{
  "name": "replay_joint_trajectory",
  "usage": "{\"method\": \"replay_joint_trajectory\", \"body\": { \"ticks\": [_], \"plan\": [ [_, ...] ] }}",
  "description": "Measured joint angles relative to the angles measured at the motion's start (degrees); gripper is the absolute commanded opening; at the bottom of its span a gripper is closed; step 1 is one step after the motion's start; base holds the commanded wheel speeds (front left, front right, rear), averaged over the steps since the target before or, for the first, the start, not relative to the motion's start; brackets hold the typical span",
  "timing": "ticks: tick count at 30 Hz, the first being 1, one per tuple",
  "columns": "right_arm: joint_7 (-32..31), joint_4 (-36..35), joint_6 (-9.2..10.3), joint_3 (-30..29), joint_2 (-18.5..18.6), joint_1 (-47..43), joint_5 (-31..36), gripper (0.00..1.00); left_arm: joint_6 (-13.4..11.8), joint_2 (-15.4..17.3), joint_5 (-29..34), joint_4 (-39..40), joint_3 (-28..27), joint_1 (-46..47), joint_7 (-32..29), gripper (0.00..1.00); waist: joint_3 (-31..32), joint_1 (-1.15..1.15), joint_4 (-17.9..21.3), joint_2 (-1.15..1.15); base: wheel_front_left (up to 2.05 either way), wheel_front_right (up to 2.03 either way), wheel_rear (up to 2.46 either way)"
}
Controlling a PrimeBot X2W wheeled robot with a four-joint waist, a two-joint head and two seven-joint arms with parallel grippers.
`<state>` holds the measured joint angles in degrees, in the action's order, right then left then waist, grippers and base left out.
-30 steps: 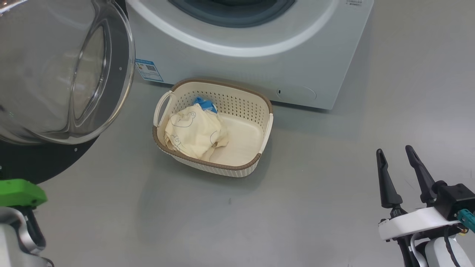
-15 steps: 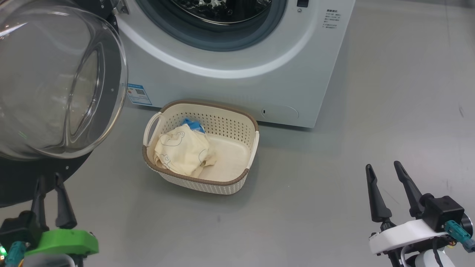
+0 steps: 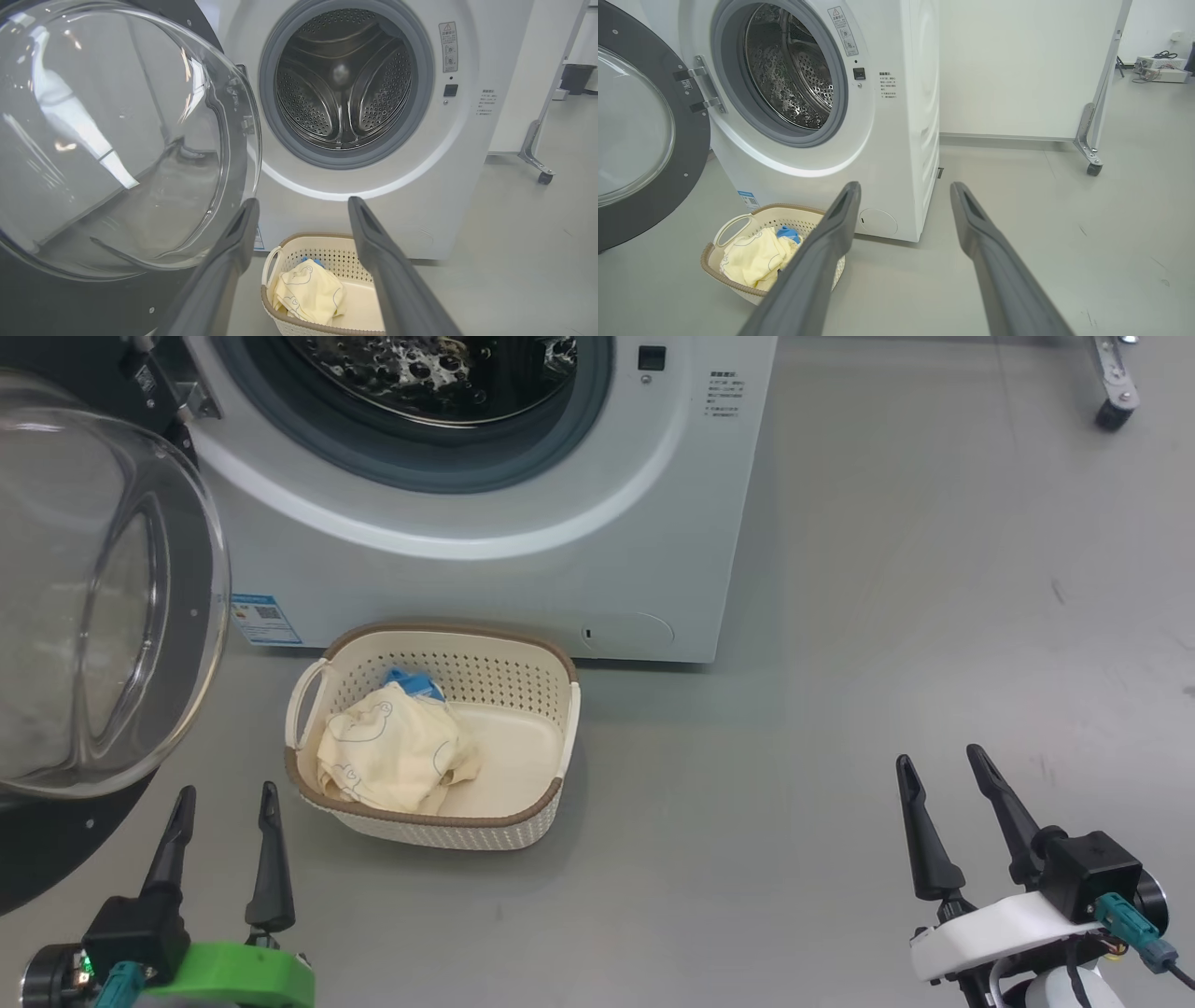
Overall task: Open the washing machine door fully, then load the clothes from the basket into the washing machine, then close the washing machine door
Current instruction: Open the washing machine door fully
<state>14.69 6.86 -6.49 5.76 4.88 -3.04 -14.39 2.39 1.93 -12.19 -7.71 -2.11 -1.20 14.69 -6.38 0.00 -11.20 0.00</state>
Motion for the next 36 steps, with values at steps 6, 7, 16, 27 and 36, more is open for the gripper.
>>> {"method": "replay_joint_trajectory", "body": {
  "ticks": [6,7,16,27,36],
  "plan": [
    [0.00,0.03,0.00,0.05,-0.48,0.01,0.01,1.00,-0.01,0.01,0.23,-0.78,1.11,-0.52,0.00,1.00,0.28,0.00,3.47,0.00,0.00,0.00,0.00],
    [0.00,0.07,0.00,0.04,-0.56,0.01,0.00,1.00,-0.03,0.01,0.27,-1.03,1.21,-0.75,0.00,1.00,0.36,0.00,4.08,0.00,0.00,0.00,0.00],
    [0.00,0.92,0.00,0.27,-0.88,-0.24,0.02,1.00,-0.86,0.03,0.65,-2.52,1.94,-1.42,0.00,1.00,1.74,0.00,8.94,0.00,0.00,0.00,0.00],
    [0.00,0.83,0.00,-0.20,-1.12,-2.37,0.08,1.00,-1.57,0.04,1.11,-3.07,3.02,-1.86,0.00,1.00,4.16,0.00,11.57,0.00,0.00,0.00,0.00],
    [0.00,0.47,0.00,-0.27,-1.24,-2.49,0.09,1.00,-2.12,0.04,1.12,-3.07,3.44,-2.38,0.00,1.00,4.68,0.00,11.78,0.00,0.00,0.00,0.00]
  ]
}}
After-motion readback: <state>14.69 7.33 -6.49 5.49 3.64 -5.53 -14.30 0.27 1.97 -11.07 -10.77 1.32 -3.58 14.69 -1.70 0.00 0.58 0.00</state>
